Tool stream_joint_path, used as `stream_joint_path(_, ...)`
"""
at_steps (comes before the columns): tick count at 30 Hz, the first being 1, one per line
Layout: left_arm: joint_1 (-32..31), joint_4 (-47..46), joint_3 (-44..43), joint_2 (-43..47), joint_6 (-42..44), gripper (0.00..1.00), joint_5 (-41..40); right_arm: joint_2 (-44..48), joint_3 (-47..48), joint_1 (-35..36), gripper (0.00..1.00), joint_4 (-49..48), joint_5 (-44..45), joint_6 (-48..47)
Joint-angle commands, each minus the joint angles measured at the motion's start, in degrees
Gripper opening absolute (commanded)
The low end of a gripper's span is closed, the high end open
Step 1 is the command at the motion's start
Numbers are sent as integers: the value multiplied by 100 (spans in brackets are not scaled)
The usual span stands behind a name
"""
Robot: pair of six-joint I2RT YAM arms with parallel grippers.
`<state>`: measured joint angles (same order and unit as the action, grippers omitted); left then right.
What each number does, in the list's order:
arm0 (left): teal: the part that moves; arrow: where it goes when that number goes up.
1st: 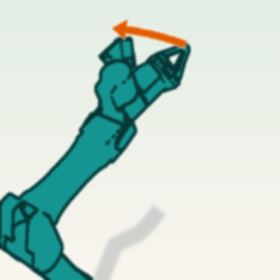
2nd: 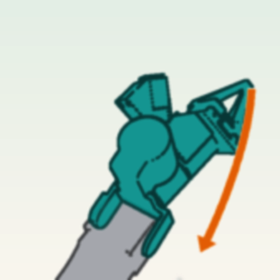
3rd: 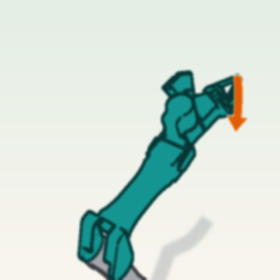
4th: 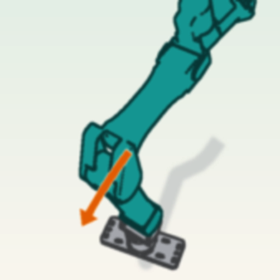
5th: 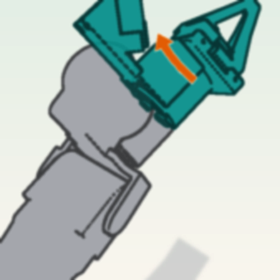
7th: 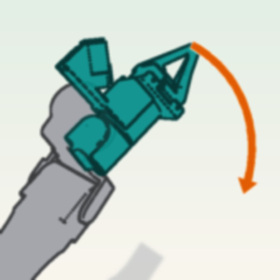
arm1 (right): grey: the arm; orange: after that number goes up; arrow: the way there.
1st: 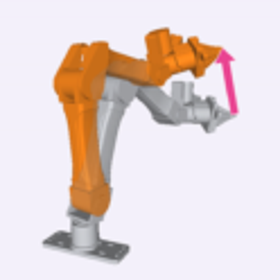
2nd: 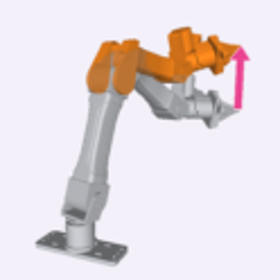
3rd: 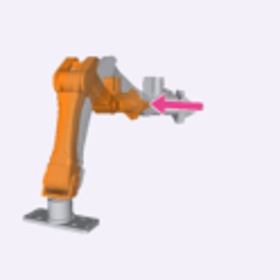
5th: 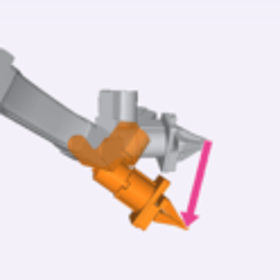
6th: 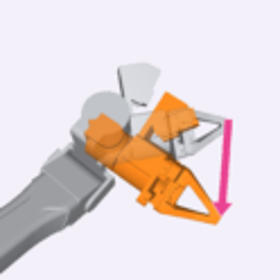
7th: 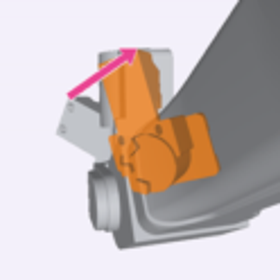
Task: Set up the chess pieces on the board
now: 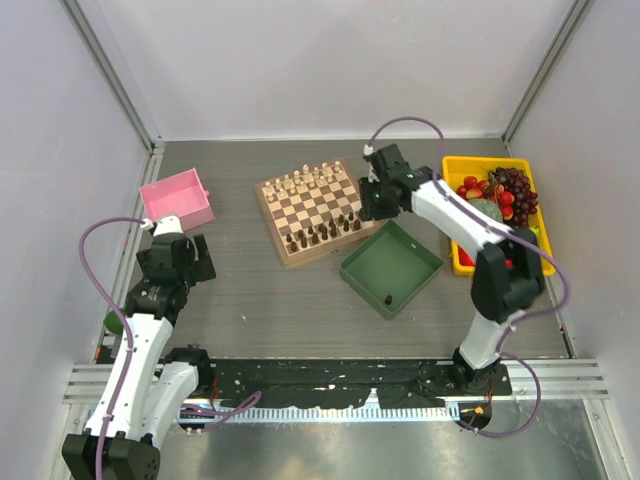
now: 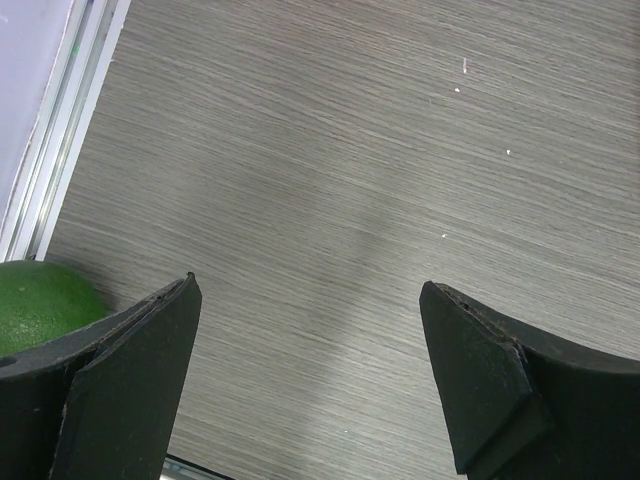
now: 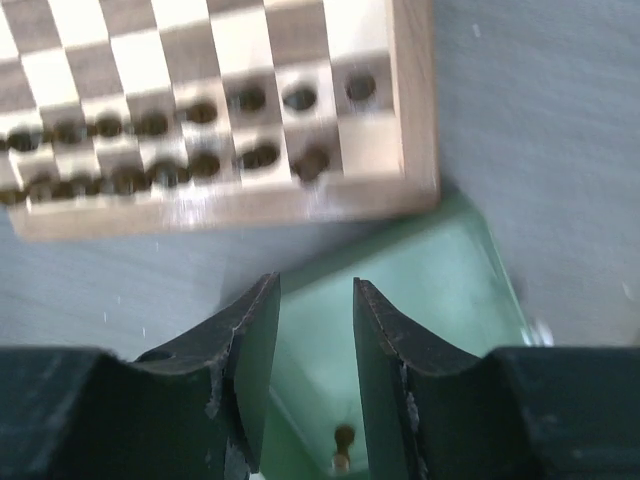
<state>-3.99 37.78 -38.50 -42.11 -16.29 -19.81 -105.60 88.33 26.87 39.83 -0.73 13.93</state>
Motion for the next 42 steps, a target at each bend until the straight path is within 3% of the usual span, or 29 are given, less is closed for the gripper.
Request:
stream_joint_path(1, 38, -51, -272, 115, 21, 99, 48, 1566, -1185, -7, 42, -257, 223, 224)
stream_joint_path(11, 39, -60, -263, 159, 12, 99, 56, 2675, -3128, 107, 43, -46, -304, 478)
stream_joint_path(42, 39, -60, -272, 133, 30, 99, 65, 2413, -3586, 775, 43, 455, -190, 408)
